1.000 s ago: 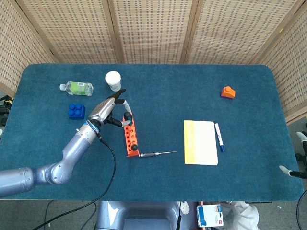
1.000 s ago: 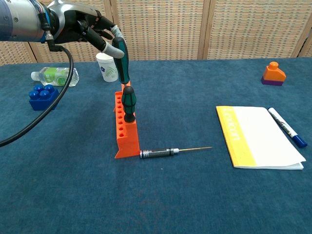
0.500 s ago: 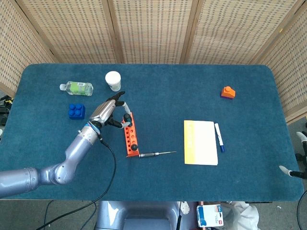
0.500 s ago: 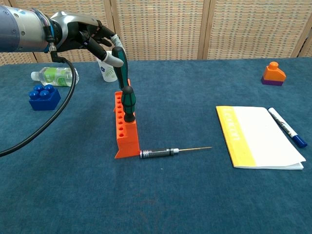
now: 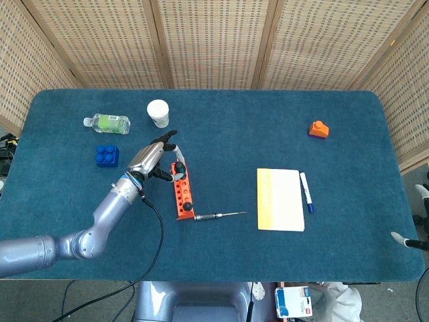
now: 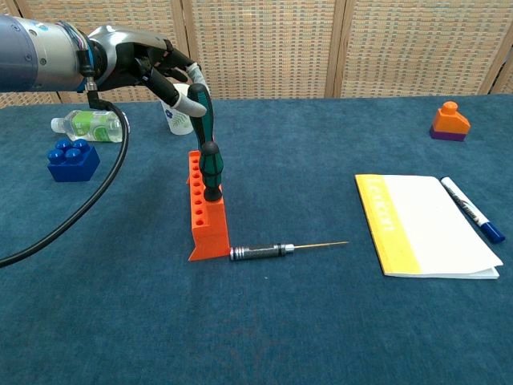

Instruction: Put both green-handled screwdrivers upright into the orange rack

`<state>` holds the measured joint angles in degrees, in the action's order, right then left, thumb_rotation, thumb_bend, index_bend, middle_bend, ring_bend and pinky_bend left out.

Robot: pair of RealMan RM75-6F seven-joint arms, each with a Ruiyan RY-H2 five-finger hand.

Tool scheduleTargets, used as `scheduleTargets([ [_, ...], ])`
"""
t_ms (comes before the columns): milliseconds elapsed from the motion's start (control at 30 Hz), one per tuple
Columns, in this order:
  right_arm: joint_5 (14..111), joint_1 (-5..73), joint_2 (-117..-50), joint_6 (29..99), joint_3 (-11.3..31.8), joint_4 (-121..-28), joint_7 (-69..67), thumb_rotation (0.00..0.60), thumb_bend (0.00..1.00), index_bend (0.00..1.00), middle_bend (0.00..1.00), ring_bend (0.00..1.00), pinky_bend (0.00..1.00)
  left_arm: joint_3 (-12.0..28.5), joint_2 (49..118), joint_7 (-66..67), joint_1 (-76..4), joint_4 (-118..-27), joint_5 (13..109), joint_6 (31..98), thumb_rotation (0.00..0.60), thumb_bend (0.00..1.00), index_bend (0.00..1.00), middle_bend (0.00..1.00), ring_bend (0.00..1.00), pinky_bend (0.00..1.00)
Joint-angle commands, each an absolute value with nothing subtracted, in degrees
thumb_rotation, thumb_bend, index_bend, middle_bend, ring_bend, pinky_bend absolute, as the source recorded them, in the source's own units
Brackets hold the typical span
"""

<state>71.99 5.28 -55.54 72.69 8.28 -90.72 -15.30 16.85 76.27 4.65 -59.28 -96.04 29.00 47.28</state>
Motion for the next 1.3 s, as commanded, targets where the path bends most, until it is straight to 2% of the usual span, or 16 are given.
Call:
scheduleTargets([
  [33,72.02,5.26,-55.52,72.70,8.25,-90.74,-15.31,0.600,0.00,0.00,0.00,0.00,0.00,16.86,76.28,4.78,-59.26,-96.13,28.90,47.33,0.600,0.62,0.42,0.00,0.00,0.00],
  [200,72.07,5.23,-55.48,72.78,8.23,-90.81,-15.29,0.600,0.00,0.00,0.00,0.00,0.00,17.05,76.10,4.82,-59.11,-96.41,28.80,47.35,0.600,0.49,0.33,0.00,0.00,0.00],
  [500,72.31,5.06,-55.33,73.10,8.20,-90.99,-15.53,0.600,0.00,0.00,0.00,0.00,0.00,17.75,74.21,4.28,-58.12,-98.70,30.22,47.64,0.600,0.33,0.25,0.00,0.00,0.00],
  [567,72.33,5.04,-55.31,73.11,8.19,-90.99,-15.58,0.600,0.00,0.00,0.00,0.00,0.00,17.99,73.72,3.88,-57.78,-99.29,30.79,47.67,0.600,0.25,0.19,0.00,0.00,0.00],
  [633,72.36,5.00,-55.27,73.18,8.20,-91.01,-15.67,0.600,0.00,0.00,0.00,0.00,0.00,18.31,73.02,3.36,-57.27,-100.15,31.85,47.80,0.600,0.14,0.06,0.00,0.00,0.00],
  [733,72.41,4.97,-55.20,73.24,8.22,-91.05,-15.86,0.600,0.00,0.00,0.00,0.00,0.00,18.75,71.56,2.47,-56.05,-102.00,34.51,48.55,0.600,0.04,0.00,0.00,0.00,0.00],
  [1033,72.91,4.78,-54.96,73.62,8.13,-91.33,-16.25,0.600,0.00,0.00,0.00,0.00,0.00,18.28,66.43,1.28,-51.92,-108.38,43.30,50.89,0.600,0.03,0.00,0.00,0.00,0.00],
  [1167,73.10,4.68,-54.98,73.89,8.07,-91.40,-16.25,0.600,0.00,0.00,0.00,0.00,0.00,16.25,64.29,3.45,-49.62,-111.24,49.48,53.67,0.600,0.00,0.00,0.00,0.00,0.00],
  [1300,73.42,4.54,-54.85,74.15,7.98,-91.55,-16.45,0.600,0.00,0.00,0.00,0.00,0.00,13.16,62.90,4.78,-45.15,-113.49,57.33,59.32,0.600,0.00,0.00,0.00,0.00,0.00],
])
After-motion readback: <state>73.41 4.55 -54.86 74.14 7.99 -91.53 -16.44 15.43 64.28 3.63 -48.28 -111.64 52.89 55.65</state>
